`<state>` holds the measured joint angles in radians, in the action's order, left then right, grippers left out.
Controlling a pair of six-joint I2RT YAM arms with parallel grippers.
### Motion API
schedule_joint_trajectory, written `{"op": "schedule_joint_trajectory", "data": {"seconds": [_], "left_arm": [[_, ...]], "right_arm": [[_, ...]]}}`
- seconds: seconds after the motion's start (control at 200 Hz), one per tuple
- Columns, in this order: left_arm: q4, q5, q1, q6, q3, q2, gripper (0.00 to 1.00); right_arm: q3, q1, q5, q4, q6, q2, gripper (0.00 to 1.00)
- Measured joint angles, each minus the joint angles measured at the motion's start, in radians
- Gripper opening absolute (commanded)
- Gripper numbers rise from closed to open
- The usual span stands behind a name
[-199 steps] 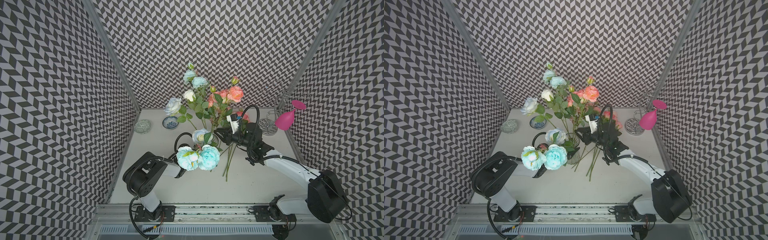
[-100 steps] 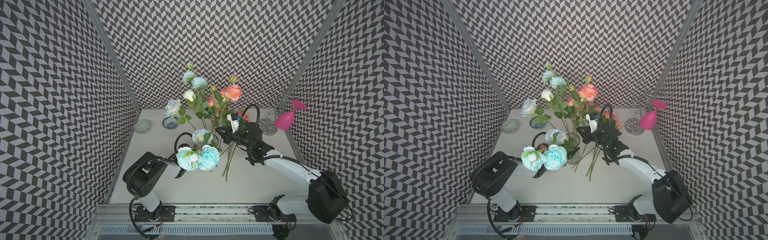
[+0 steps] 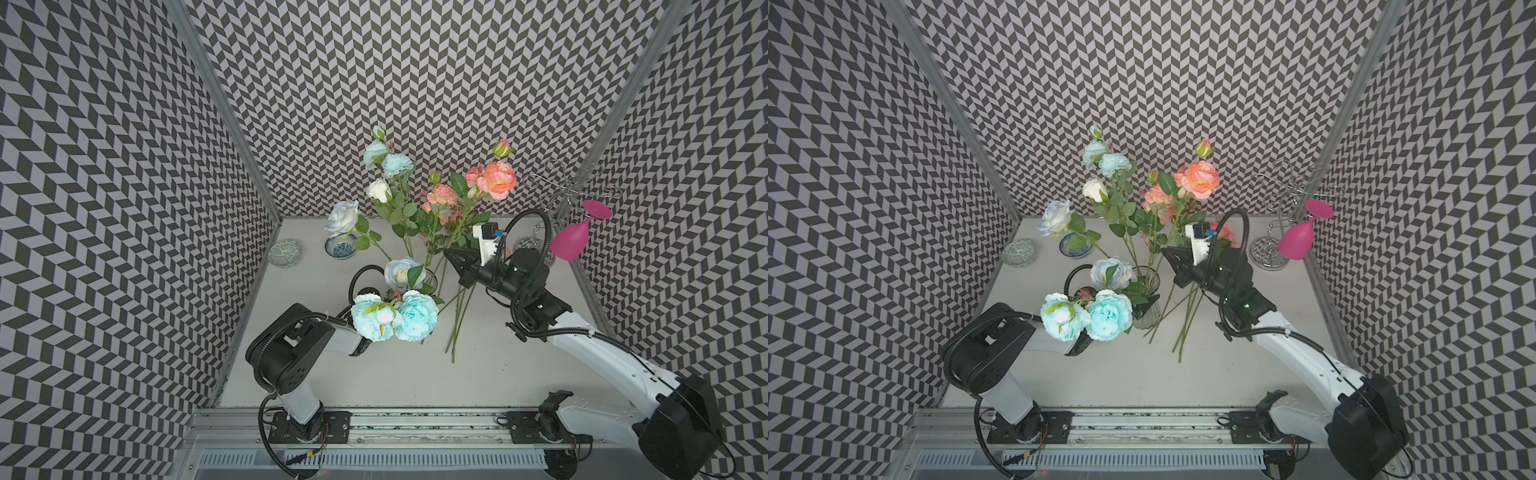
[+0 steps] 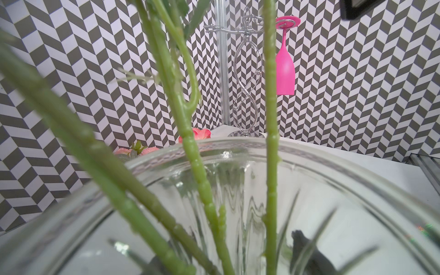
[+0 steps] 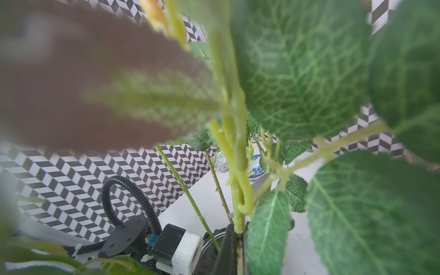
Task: Pick out pink flowers from the vase
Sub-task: Pick up the flower from the vase, then place the flower at the center of the board.
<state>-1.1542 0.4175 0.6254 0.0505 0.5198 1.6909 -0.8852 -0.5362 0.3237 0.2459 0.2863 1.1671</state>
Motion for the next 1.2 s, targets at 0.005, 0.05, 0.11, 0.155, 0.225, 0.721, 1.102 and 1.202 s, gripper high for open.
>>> {"op": "schedule_joint_trajectory", "data": {"seconds": [0.005, 0.05, 0.11, 0.155, 0.225, 0.721, 1.102, 1.202], "left_arm": [[0.000, 0.000, 0.000, 0.000, 0.000, 0.000, 0.00], [0.000, 0.000, 0.000, 0.000, 0.000, 0.000, 0.00], [0.000, 0.000, 0.000, 0.000, 0.000, 0.000, 0.00], [-0.001, 0.000, 0.000, 0.000, 0.000, 0.001, 0.00], [-0.003, 0.000, 0.000, -0.001, 0.000, 0.002, 0.00], [-0.008, -0.001, 0.000, -0.003, 0.000, 0.005, 0.00], [-0.009, -0.001, 0.000, -0.004, 0.000, 0.005, 0.00], [-0.015, -0.001, 0.000, -0.007, 0.000, 0.010, 0.00]], "right_arm": [[-0.002, 0.000, -0.001, -0.002, -0.002, -0.001, 0.00], [-0.050, 0.000, -0.023, -0.053, -0.018, -0.008, 0.00], [-0.126, 0.003, -0.049, -0.110, -0.035, -0.011, 0.00], [-0.196, 0.010, -0.069, -0.153, -0.046, -0.014, 0.00], [-0.291, 0.026, -0.092, -0.204, -0.059, -0.021, 0.00], [-0.707, 0.122, -0.259, -0.553, -0.140, -0.035, 0.00], [-0.587, 0.248, -0.153, -0.713, -0.061, 0.094, 0.00], [-0.515, 0.252, -0.065, -0.750, -0.040, 0.160, 0.00]]}}
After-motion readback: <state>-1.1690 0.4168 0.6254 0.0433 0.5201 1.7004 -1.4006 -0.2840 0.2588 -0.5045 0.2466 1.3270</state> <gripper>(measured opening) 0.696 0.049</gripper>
